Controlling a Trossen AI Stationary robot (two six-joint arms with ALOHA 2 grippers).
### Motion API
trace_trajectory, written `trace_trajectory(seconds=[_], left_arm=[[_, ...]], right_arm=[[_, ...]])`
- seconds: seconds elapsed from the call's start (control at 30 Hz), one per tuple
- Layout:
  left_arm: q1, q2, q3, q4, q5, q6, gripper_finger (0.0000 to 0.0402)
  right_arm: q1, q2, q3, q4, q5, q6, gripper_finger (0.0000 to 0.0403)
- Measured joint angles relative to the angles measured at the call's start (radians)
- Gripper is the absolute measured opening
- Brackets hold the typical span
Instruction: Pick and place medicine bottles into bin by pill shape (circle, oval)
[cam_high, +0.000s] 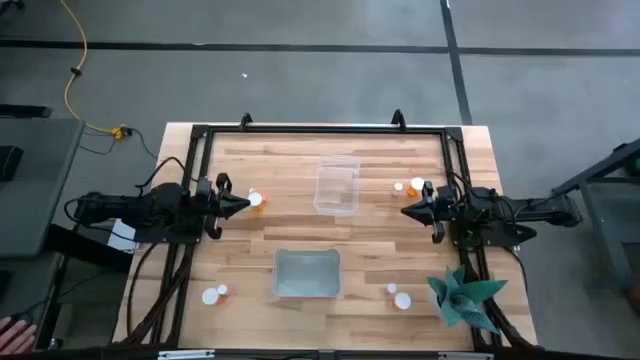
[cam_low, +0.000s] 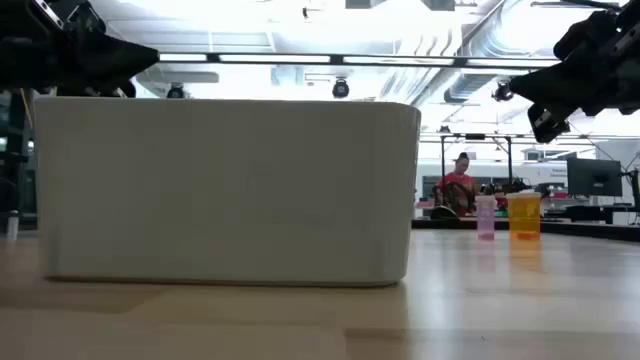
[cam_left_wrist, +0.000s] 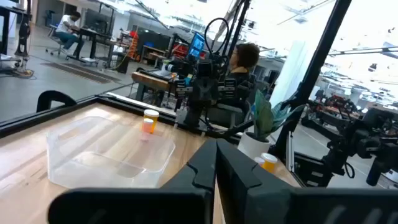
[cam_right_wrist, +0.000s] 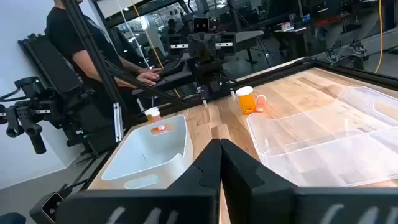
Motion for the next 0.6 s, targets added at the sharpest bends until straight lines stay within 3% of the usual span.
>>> trace_trajectory(seconds=[0.6], left_arm=[[0.000,0.000,0.000,0.000,0.000,0.000,0.0001]], right_arm=[[0.000,0.000,0.000,0.000,0.000,0.000,0.0000]])
